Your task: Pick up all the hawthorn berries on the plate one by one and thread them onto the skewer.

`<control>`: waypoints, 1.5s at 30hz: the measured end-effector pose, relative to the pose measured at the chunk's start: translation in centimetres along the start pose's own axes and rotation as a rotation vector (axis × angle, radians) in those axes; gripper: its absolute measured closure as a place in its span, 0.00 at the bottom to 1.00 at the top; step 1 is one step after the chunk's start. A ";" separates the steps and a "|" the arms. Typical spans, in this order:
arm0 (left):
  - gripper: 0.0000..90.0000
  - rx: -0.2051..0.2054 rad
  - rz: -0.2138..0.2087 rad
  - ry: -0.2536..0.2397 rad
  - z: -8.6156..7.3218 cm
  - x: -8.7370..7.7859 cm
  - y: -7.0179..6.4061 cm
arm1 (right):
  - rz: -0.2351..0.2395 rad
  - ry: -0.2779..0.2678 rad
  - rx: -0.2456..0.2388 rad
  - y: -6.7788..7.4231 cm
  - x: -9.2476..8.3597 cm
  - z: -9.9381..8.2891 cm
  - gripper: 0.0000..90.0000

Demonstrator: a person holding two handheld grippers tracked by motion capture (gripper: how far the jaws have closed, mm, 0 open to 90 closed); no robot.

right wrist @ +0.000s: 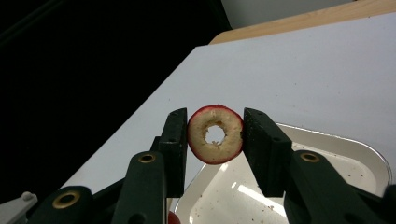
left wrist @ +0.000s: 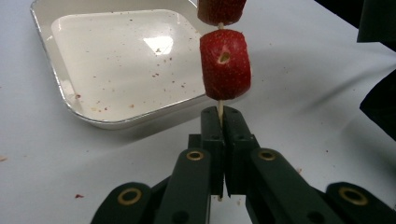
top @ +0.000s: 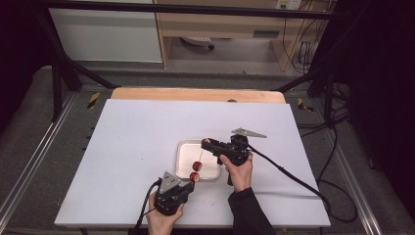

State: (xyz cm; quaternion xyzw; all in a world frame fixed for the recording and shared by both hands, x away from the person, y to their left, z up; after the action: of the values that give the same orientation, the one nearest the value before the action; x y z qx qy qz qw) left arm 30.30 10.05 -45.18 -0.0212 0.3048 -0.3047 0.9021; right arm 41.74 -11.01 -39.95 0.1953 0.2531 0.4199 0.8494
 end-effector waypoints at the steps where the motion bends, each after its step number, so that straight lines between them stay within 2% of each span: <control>1: 0.98 -0.007 -0.003 -0.001 0.0 0.1 -0.1 | 0.011 -0.023 0.007 0.1 -0.1 -0.1 0.69; 6: 0.98 -0.024 0.000 -0.028 0.0 0.5 -0.7 | 0.023 -0.058 0.017 0.1 -0.4 -0.4 0.69; 20: 0.98 -0.032 -0.006 -0.035 0.1 0.9 -1.0 | 0.058 -0.113 0.031 0.4 -0.7 -0.5 0.69; 45: 0.98 -0.043 -0.007 -0.051 0.1 0.9 -1.0 | 0.067 -0.105 0.039 0.5 -0.7 -0.5 0.69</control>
State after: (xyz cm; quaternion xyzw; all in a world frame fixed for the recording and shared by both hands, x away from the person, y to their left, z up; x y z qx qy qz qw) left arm 30.36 8.69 -45.29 -0.0493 0.2881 -0.3007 0.9078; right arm 40.74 -11.21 -39.93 0.2418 0.2095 0.4322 0.8431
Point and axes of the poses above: each handheld gripper's, and its own axes: x roughly forward along the jaws, z roughly out of its top, y roughly to its left, the point moved 1 cm from there along x, roughly forward along the jaws, and after that the axes turned 2 degrees about z, right-handed, at the moved point
